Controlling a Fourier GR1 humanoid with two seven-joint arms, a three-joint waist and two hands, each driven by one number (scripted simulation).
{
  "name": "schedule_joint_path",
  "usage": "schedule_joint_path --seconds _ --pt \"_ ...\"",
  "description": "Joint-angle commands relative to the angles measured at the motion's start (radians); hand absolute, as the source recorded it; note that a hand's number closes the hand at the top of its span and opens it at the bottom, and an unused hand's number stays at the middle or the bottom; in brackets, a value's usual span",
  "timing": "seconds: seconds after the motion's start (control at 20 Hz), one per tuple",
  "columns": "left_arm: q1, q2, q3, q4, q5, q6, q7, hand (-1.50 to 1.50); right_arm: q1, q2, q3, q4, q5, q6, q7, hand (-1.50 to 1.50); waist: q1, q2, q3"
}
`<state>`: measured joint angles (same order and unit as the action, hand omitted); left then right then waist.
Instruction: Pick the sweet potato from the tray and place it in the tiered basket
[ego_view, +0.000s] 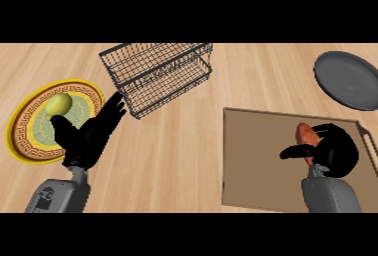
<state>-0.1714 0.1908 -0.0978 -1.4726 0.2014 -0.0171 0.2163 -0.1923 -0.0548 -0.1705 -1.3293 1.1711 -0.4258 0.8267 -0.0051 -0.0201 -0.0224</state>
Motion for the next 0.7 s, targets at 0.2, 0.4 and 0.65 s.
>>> schedule_joint_path --seconds 0.2,0.4,0.65 --pt "-0.021 -0.026 -0.029 -0.008 -0.012 -0.002 0.022 0.00 -0.062 -0.019 0.230 -0.013 -0.028 0.215 -0.216 1.50 0.035 0.023 0.022" --pt "-0.028 -0.025 -0.047 -0.016 -0.021 -0.014 0.020 0.00 -0.065 -0.087 0.390 0.006 -0.099 0.434 -0.499 1.50 0.083 0.033 0.024" --pt "-0.030 -0.023 -0.007 -0.002 -0.010 0.014 0.043 0.00 -0.150 -0.125 0.311 -0.196 -0.348 0.684 -0.620 1.50 0.002 0.013 0.022"
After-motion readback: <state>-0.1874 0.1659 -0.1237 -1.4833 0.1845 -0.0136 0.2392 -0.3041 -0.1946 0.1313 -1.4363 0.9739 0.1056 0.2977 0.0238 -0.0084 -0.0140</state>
